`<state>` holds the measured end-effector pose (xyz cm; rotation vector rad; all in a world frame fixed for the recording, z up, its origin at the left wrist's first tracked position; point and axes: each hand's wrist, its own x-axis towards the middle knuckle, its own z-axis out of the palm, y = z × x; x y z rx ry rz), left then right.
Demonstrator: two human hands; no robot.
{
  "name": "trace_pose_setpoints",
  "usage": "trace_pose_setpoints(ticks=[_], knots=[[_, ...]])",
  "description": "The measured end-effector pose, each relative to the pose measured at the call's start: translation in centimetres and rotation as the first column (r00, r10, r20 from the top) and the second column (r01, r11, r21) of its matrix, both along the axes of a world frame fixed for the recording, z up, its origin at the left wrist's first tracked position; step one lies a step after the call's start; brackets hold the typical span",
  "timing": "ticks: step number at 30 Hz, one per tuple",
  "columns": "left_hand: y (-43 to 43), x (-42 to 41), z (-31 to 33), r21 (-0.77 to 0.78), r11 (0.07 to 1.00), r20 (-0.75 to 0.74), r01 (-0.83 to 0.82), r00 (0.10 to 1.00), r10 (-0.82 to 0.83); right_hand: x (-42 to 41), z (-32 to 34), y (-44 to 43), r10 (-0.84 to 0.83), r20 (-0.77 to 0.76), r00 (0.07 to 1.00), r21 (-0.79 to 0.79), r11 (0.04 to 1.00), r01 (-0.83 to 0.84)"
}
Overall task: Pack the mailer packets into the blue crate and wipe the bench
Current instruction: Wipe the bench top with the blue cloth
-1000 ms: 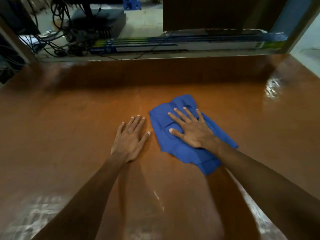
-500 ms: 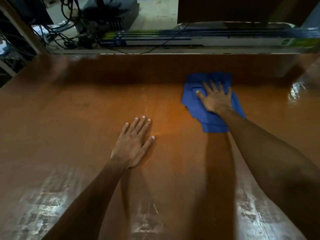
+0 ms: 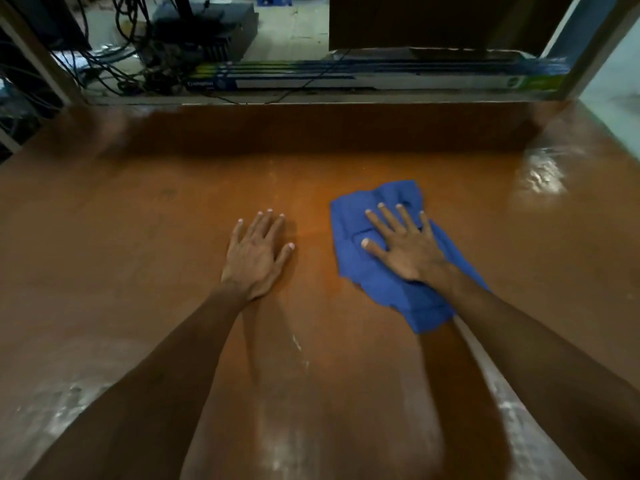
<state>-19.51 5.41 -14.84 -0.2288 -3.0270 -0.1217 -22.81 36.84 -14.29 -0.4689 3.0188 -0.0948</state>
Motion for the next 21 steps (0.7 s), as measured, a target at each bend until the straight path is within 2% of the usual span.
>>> trace_pose_setpoints(ticks=[2, 3, 4, 7, 8, 9, 12, 13, 14, 17, 18, 19, 21], knots=[[1.1, 2.4, 0.2, 0.055, 0.997, 0.01, 0.046, 0.999, -0.047, 4.2, -0.1, 0.3, 0.175, -0.005, 0.985, -0.013, 0.984, -0.175], [1.5, 3.9, 0.2, 0.082, 0.995, 0.02, 0.052, 0.998, -0.054, 5.4, -0.1, 1.3, 0.187, -0.019, 0.982, -0.015, 0.982, -0.187], [1.8, 5.6, 0.1, 0.094, 0.995, 0.034, 0.045, 0.998, -0.048, 5.9, -0.1, 2.4, 0.125, -0.024, 0.992, -0.018, 0.992, -0.125], [1.8, 10.8, -0.5, 0.038, 0.999, 0.036, 0.033, 0.999, -0.034, 7.6, 0.1, 4.5, -0.251, 0.009, 0.968, -0.046, 0.967, 0.251], [1.7, 12.2, -0.7, 0.033, 0.999, 0.036, 0.037, 0.999, -0.038, 8.8, 0.1, 3.7, -0.274, 0.015, 0.962, -0.037, 0.961, 0.274], [1.6, 13.4, -0.8, 0.045, 0.998, 0.043, 0.04, 0.998, -0.041, 10.6, 0.2, 2.4, -0.215, 0.003, 0.977, -0.017, 0.977, 0.215], [1.2, 16.7, -0.9, 0.093, 0.996, 0.042, 0.018, 0.999, -0.022, 16.1, 0.0, -0.6, 0.17, -0.003, 0.985, -0.004, 0.985, -0.17], [1.0, 17.7, -1.0, 0.1, 0.995, 0.039, 0.013, 0.999, -0.017, 16.9, 0.0, -0.5, 0.217, 0.003, 0.976, -0.008, 0.976, -0.217], [0.9, 18.7, -1.1, 0.101, 0.995, 0.039, 0.014, 0.999, -0.018, 17.0, 0.2, 0.0, 0.182, 0.004, 0.983, -0.01, 0.983, -0.182], [0.7, 20.7, -1.2, 0.083, 0.996, 0.047, 0.029, 0.998, -0.033, 17.6, 0.3, 0.9, -0.23, 0.022, 0.973, -0.057, 0.971, 0.231], [0.7, 20.9, -1.1, 0.086, 0.996, 0.046, 0.027, 0.998, -0.031, 18.4, 0.3, 0.2, -0.272, 0.021, 0.962, -0.061, 0.96, 0.272], [0.8, 21.0, -1.1, 0.096, 0.995, 0.046, 0.025, 0.999, -0.029, 19.6, 0.4, -0.9, -0.226, 0.008, 0.974, -0.049, 0.973, 0.227], [0.8, 21.0, -1.0, 0.107, 0.994, 0.04, 0.028, 0.999, -0.033, 22.6, 0.1, -2.8, 0.014, 0.002, 1.0, -0.015, 1.0, -0.014]])
